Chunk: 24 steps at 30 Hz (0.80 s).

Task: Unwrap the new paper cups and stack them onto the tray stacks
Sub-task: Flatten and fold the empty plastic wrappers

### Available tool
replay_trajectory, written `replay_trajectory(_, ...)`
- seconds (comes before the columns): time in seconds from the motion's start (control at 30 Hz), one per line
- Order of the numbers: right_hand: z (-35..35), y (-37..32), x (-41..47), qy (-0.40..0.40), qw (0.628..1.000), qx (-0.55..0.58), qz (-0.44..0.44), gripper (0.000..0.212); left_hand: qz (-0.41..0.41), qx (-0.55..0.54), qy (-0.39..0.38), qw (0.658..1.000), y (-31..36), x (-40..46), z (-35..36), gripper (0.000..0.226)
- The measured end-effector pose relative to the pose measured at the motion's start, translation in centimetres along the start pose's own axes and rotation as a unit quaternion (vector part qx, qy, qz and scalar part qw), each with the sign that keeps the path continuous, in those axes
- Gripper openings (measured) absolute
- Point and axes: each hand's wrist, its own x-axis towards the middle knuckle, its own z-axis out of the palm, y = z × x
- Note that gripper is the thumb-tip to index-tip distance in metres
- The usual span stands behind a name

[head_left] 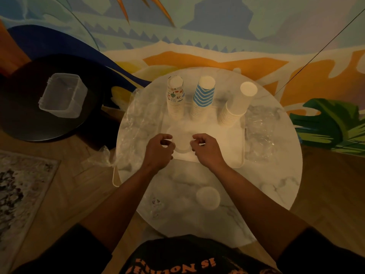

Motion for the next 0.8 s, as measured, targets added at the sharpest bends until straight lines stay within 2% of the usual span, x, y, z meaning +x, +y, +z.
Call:
replay_trajectory(0.27,2.5,-1.5,4.0,-0.004,1.0,-0.028,0.004,0.024,-0.008,0.025,0.039,0.999,-0.6,4.8,-0.4,0.02)
replay_trajectory(0.5,3.3,-1.2,5.0,-0.004,0.998,-0.065,0.019,0.027,-0.024,0.019,0.022,0.999,-1.8,6.4,-0.3,0.018)
replay_trajectory(0.8,3.4,-1.0,5.6,-0.008,0.999,-0.044,0.028,0.022,-0.032,0.012,0.017,0.999,-1.5,6.7,-0.4,0.018)
